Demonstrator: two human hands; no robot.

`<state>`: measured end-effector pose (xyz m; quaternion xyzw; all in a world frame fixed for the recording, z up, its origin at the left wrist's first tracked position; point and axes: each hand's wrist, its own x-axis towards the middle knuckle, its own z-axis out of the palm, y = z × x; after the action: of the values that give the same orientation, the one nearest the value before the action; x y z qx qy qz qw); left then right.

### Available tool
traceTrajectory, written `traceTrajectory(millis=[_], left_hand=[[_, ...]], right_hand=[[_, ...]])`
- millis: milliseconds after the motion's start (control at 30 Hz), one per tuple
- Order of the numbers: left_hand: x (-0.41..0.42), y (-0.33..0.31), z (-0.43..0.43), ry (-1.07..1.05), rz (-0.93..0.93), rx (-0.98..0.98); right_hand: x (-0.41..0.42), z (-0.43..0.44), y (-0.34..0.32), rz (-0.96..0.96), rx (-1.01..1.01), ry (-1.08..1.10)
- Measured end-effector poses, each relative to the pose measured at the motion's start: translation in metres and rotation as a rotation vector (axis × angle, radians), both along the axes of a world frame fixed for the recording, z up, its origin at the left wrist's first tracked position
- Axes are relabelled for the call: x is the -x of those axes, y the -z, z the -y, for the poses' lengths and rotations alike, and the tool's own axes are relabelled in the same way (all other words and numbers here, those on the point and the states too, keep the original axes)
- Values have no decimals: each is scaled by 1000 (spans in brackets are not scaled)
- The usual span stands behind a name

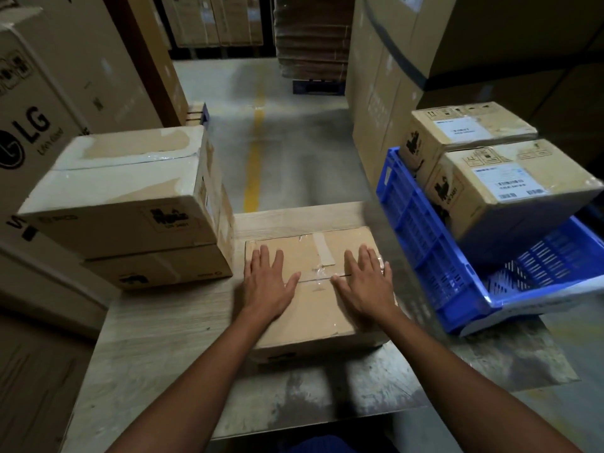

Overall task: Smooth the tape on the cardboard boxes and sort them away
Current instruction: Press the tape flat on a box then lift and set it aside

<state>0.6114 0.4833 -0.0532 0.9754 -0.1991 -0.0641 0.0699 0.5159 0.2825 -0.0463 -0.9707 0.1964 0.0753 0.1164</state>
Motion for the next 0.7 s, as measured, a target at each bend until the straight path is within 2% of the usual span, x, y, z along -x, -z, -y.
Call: traceTrajectory(millis=[200, 367, 700], left_hand=[[-7, -3, 5, 29, -39, -8], [0, 4, 8, 215, -81, 56], [4, -16, 24, 213, -139, 29]], right_hand=[[-21, -6, -13, -48, -80, 80], [-31, -18, 1, -13, -79, -113], [-34, -20, -6, -116, -13, -190]])
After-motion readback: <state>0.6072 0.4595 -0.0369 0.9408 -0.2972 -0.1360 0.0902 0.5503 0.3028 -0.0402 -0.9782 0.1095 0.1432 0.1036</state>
